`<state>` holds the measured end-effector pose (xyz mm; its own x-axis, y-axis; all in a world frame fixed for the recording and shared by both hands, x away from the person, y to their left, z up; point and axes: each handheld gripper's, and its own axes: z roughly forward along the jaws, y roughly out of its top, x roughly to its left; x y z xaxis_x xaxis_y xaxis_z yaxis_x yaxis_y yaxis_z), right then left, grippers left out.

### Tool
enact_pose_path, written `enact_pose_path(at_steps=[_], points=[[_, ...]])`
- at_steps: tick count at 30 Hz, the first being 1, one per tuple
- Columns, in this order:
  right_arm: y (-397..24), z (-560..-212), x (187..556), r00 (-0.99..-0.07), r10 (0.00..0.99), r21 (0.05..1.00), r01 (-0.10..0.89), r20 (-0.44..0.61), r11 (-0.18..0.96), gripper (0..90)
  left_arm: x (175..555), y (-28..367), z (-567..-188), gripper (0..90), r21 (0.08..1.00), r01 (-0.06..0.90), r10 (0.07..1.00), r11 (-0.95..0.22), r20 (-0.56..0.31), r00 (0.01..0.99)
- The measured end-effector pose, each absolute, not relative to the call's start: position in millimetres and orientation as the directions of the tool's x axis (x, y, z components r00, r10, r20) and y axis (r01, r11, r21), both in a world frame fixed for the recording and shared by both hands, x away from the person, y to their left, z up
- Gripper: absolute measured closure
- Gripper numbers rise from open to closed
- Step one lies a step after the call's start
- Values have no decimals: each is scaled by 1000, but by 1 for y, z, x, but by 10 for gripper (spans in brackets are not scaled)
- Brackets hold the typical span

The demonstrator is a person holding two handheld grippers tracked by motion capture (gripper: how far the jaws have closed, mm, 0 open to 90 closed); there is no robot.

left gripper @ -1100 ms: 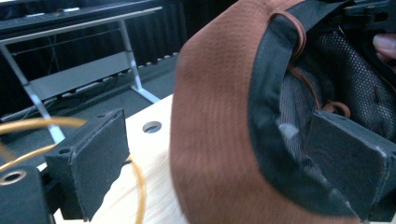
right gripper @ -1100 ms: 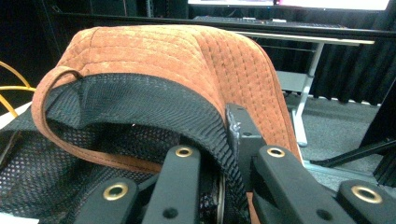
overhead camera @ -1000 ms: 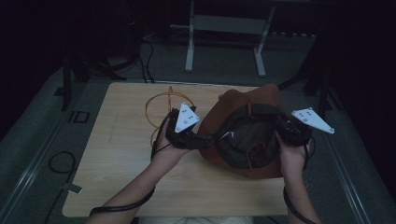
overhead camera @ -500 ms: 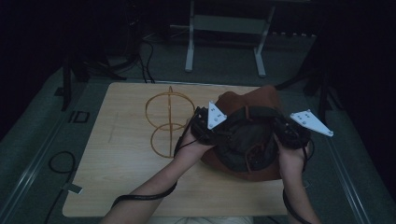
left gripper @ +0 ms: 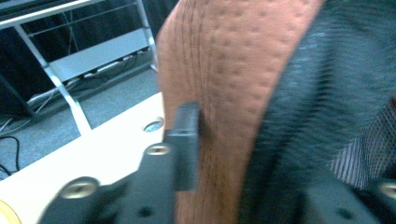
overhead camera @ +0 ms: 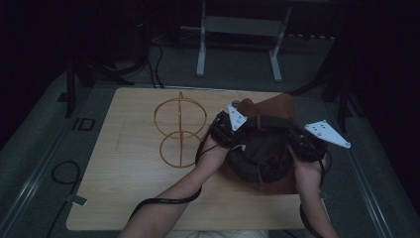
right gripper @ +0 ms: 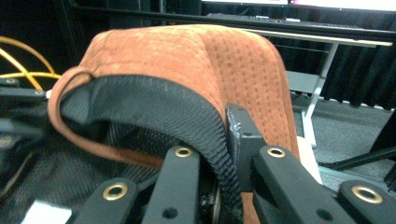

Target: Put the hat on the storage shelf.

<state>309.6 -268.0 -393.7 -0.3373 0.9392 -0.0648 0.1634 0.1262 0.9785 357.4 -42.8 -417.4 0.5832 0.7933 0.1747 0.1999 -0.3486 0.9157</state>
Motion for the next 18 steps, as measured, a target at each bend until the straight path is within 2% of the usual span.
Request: enact_pose_path(at_steps=[3, 10, 15, 18], points=[[-265, -397, 308, -337, 938, 977, 163, -77, 139, 813, 359, -43, -417, 852, 924, 191, 805, -331, 171, 568], [-267, -401, 300, -330, 941, 977, 160, -79, 138, 743, 360, -48, -407, 862, 923, 167, 808, -346, 202, 553], [-276, -401, 289, -368, 927, 976, 162, -74, 142, 597, 358, -51, -398, 863, 924, 137, 808, -357, 231, 543], [-283, -397, 276, -466, 883, 972, 171, -62, 159, 490, 358, -49, -397, 863, 928, 129, 811, -349, 230, 539]])
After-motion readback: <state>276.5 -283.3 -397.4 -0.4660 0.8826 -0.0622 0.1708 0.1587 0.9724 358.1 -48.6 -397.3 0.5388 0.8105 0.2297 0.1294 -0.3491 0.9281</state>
